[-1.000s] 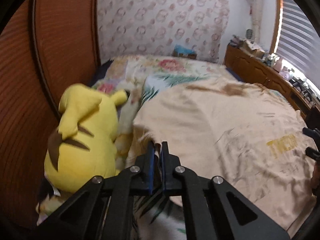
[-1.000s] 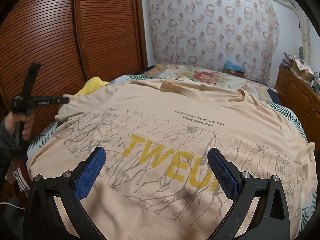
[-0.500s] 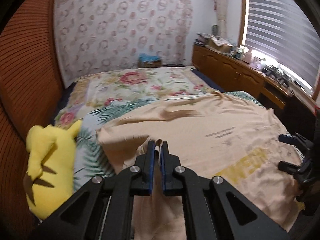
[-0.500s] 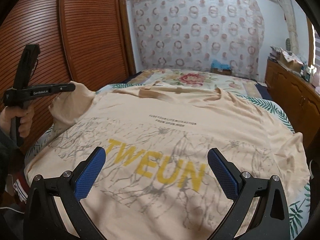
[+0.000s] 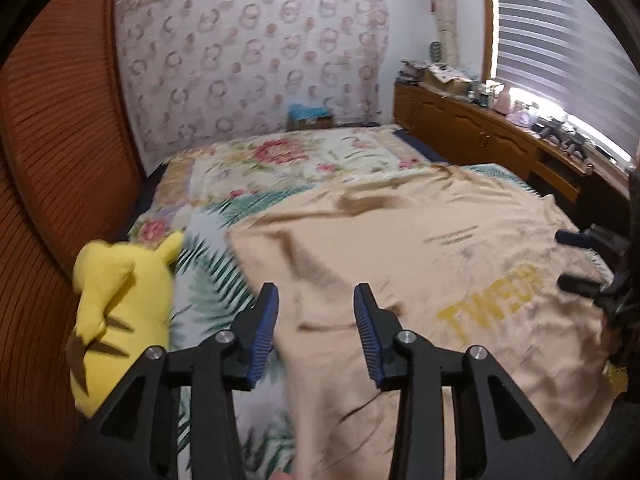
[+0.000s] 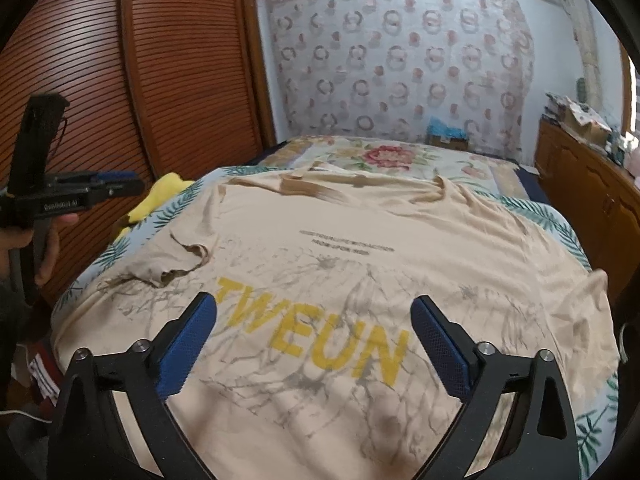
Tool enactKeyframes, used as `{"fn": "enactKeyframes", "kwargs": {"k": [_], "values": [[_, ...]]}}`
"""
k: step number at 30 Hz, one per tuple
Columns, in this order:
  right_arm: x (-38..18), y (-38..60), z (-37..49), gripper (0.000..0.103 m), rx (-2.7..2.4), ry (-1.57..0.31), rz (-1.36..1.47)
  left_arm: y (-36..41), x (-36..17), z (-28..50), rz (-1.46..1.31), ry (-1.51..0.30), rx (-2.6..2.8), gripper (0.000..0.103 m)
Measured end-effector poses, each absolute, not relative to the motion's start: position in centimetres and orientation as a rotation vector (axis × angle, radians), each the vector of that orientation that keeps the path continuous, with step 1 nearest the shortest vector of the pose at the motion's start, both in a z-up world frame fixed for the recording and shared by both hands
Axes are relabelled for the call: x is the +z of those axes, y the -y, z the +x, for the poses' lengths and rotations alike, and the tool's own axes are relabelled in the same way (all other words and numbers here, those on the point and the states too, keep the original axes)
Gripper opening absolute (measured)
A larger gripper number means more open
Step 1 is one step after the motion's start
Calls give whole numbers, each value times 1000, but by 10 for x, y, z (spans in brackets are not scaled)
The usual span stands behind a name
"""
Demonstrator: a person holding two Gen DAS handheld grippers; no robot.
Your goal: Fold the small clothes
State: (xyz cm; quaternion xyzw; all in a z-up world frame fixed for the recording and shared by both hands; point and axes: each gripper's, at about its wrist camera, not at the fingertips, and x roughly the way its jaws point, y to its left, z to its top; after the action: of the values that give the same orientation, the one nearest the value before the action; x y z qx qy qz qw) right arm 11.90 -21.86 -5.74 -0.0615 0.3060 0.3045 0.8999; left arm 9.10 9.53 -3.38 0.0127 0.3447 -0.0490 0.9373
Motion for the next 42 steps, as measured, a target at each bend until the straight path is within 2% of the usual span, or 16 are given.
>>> {"fn": "enactKeyframes", "kwargs": {"k": [1,6,13,18,24,32,34,36,39,42], "values": [[-55,213,120,94,646,-631,-139,-103,-40,89,14,-716,-88,39],[-46,181,127,67,733,-626,-207,-128,-74,90,-24,-786,-30,39],[-48,118,148,61,874,-656,-279,-144,-107,97,-61,-871,-8,40],[-65,79,159,49,949,-708,-335,-142,-109,97,-49,-873,2,42],[-89,36,170,46,1017,-799,-366,-143,-109,100,-47,-876,8,46],[-112,3,176,39,1018,-822,-472,-144,-108,102,-43,-877,3,51],[-112,0,178,34,1011,-817,-481,-144,-108,102,-42,-877,4,51],[-113,-2,180,17,987,-804,-508,-144,-108,102,-42,-877,3,52],[-114,0,186,5,973,-800,-501,-144,-108,102,-44,-877,3,52],[-107,12,195,4,939,-789,-429,-144,-108,102,-43,-877,3,52]]}}
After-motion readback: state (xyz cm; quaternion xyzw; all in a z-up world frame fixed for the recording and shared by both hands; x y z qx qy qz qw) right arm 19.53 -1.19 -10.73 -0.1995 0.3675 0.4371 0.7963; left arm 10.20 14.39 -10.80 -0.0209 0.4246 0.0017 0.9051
